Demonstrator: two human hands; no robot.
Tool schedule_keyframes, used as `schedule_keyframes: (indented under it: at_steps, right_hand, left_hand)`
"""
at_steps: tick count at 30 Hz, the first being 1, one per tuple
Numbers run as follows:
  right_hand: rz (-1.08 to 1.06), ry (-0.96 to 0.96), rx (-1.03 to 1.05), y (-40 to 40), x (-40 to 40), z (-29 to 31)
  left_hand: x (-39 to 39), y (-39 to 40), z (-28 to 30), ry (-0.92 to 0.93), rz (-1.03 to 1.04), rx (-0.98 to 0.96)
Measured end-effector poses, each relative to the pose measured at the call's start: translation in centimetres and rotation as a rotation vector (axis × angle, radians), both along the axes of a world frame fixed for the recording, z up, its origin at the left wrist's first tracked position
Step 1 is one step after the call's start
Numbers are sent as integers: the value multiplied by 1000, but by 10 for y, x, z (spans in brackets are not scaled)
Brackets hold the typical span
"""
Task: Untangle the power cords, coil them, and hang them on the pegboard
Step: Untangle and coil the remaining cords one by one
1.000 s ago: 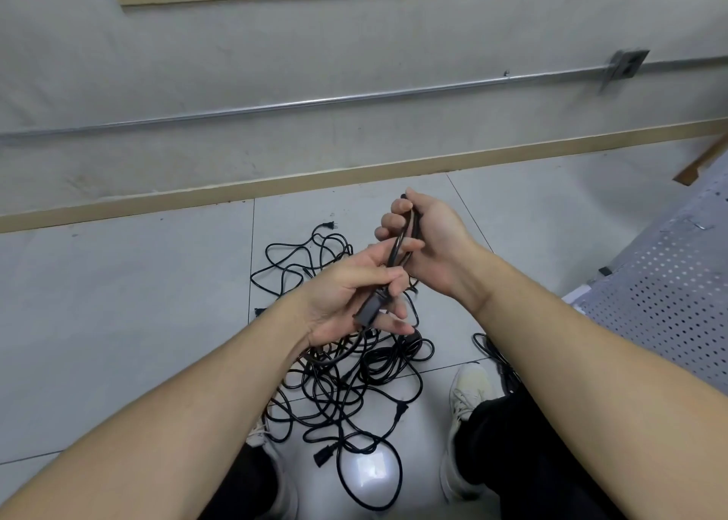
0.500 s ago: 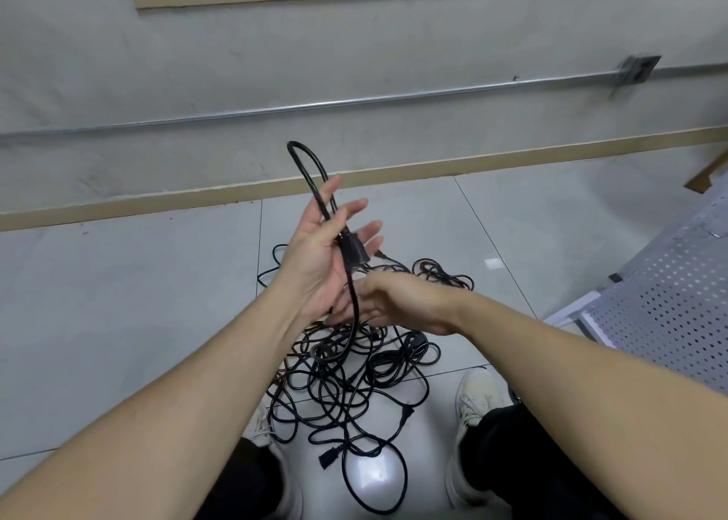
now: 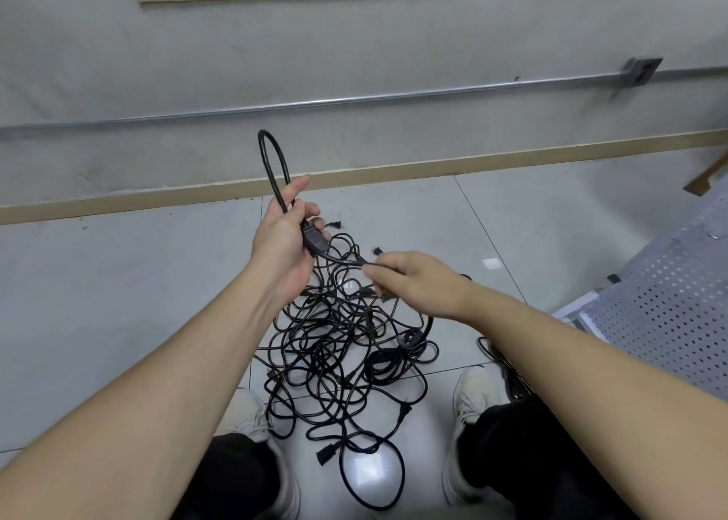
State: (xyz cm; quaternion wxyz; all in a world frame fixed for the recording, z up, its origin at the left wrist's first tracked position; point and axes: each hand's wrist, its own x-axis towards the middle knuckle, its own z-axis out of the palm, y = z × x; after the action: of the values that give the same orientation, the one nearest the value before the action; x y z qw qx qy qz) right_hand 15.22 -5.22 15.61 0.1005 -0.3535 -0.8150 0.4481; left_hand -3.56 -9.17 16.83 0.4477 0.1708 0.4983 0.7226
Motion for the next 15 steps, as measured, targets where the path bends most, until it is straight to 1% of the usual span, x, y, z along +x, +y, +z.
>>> schedule_keyframes:
  at_steps: [2,4,7,10,11,12,13,15]
  right_hand:
    - [-29,21,-119,4,5,4]
    - [53,-48,-221,4,9,8]
    - [166,-139,-261,-3,9,9]
    - [151,-136,-299,-3,7,13]
    - [126,-123,-326,0,9,15]
    - [100,-101,-362,3,12,18]
    - [71,-60,-415,7,16,21]
    - [-26,92,-578,16,24,24]
  left_hand:
    - [1,0,4,-191,-40,37]
    - [4,-1,5,-355,-86,36]
    - [5,-2,3,-491,-166,16]
    - [0,-4,5,-581,-319,22]
    - [-2,-5,6,-574,-348,13]
    - [-3,-6,7,-527,-353,-10]
    - [-3,-6,7,-434,-345,-45]
    - [1,-6,6,-218,-335,-98]
